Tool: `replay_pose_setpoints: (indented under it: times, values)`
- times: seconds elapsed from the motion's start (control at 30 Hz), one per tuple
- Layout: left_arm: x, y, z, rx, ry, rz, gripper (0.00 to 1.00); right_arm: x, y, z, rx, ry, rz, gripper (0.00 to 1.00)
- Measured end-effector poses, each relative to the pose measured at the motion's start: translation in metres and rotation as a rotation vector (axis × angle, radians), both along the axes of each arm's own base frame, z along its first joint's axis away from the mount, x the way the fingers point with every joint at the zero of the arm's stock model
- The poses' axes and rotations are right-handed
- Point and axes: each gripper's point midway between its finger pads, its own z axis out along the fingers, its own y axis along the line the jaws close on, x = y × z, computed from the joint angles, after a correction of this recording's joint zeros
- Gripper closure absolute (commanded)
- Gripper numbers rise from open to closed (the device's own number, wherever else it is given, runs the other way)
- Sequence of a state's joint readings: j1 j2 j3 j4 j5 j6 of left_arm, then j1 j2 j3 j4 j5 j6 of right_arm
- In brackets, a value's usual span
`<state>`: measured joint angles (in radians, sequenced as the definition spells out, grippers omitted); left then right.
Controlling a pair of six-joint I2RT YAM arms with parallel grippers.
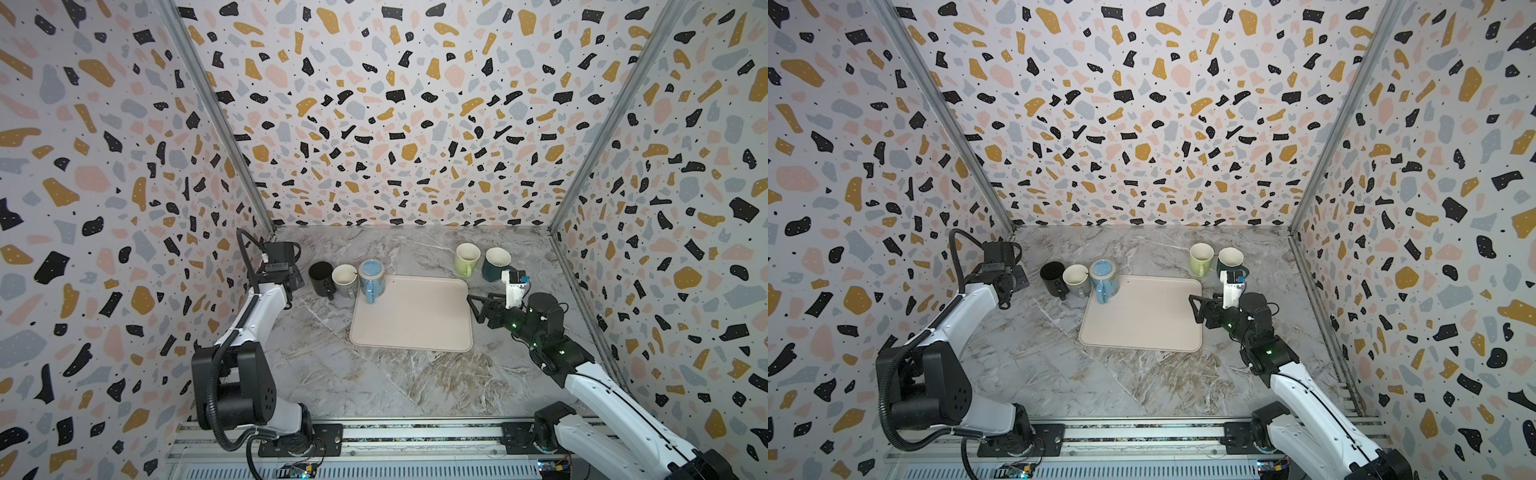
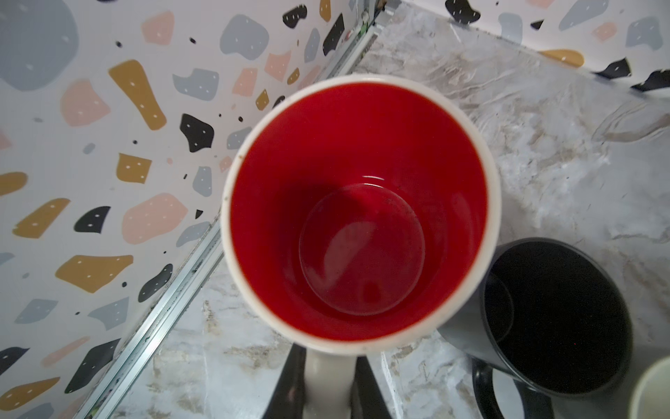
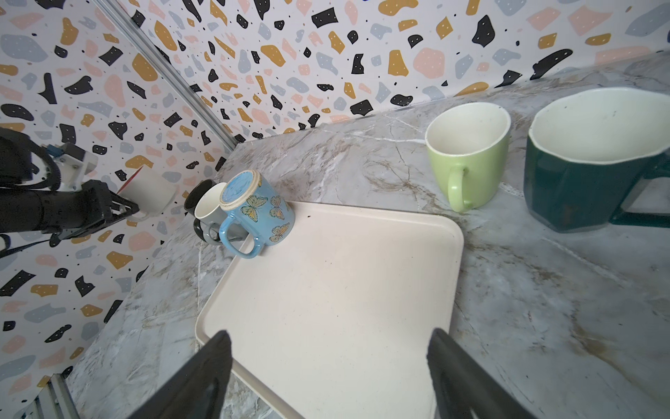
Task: Turn the mug right side up
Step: Place the mug at the top-left of the table.
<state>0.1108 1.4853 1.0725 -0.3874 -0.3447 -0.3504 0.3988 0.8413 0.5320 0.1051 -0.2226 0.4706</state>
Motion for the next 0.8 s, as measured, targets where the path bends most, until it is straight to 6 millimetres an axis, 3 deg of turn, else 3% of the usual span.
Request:
replay_pose_setpoints:
  times: [0.47,0.67,0.8]
  values:
    - [0.003,-0.002,-0.066,-0.032,0.156,-0.009,1.00,-0.008,-0.004,0.000,0.030,-0.027,-0.013,0.11]
    - [0.010,-0.002,-0.076,-0.037,0.168,-0.012,0.98,-0.009,-0.007,-0.002,0.023,-0.028,-0.032,0.08]
    - [0.015,-0.005,-0.075,-0.048,0.157,-0.029,0.39,-0.008,-0.010,-0.003,0.015,-0.029,-0.052,0.05]
